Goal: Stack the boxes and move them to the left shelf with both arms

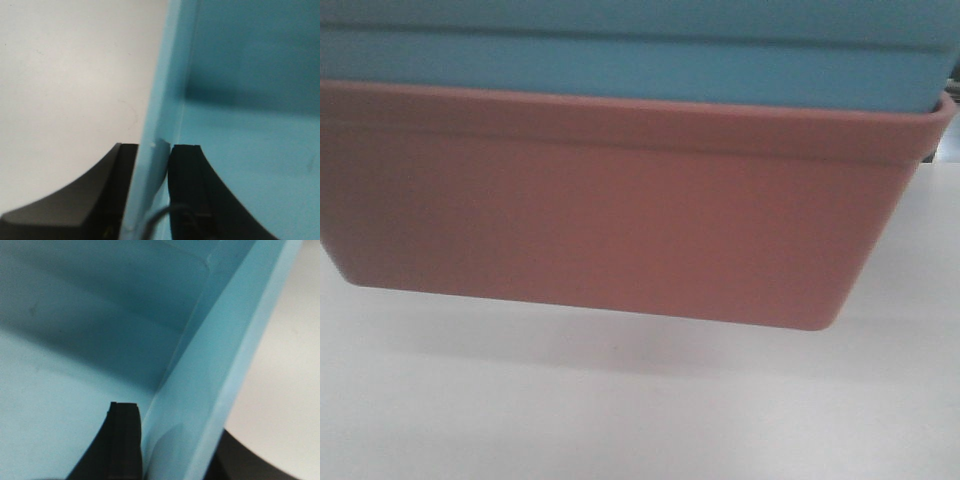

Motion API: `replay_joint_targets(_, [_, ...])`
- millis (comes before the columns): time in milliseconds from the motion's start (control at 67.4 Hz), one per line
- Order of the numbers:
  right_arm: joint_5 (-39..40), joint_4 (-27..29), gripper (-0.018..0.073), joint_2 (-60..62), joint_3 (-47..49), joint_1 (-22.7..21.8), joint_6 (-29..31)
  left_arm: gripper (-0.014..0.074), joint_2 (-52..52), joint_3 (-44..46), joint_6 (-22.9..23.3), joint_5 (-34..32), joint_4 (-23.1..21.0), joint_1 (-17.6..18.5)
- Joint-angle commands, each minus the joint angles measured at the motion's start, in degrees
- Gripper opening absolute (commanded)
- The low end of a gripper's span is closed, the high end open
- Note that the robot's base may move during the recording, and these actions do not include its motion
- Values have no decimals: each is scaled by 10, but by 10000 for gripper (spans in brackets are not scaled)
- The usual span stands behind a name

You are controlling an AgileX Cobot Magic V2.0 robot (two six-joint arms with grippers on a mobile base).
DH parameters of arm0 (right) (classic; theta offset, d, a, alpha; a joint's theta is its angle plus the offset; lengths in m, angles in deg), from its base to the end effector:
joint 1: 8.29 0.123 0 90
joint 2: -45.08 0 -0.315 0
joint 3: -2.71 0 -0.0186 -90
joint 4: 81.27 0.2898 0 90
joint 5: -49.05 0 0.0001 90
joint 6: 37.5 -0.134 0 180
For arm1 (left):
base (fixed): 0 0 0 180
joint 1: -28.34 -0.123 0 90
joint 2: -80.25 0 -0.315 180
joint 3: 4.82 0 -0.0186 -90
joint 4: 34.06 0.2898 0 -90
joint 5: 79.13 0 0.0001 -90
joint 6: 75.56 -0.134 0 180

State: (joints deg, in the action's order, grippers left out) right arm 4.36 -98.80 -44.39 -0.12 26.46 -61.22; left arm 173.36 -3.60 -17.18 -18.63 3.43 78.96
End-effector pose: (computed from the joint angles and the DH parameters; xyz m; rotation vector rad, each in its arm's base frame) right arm 0.3275 0.1926 0.3513 -0.3812 2.3174 0.1409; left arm 0.2897 -0.2411 0.3519 0.0625 2.3545 -0.0110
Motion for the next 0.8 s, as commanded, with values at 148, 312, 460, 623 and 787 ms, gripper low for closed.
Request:
replay_joint_targets(148, [76,-13,56,25,19,3,18,-8,-27,23,-22,-69,22,16])
replay_joint_targets(312, [78,-9,56,25,19,3,18,-8,-27,23,-22,-77,21,16])
replay_joint_targets(460, [70,5,56,25,19,3,18,-8,-27,23,-22,-116,20,16])
replay_joint_targets(623, [70,23,56,25,21,15,18,-8,-26,23,-17,-141,8,16])
replay_joint_targets(787, [72,23,56,20,33,44,10,-8,-14,26,1,-142,8,16])
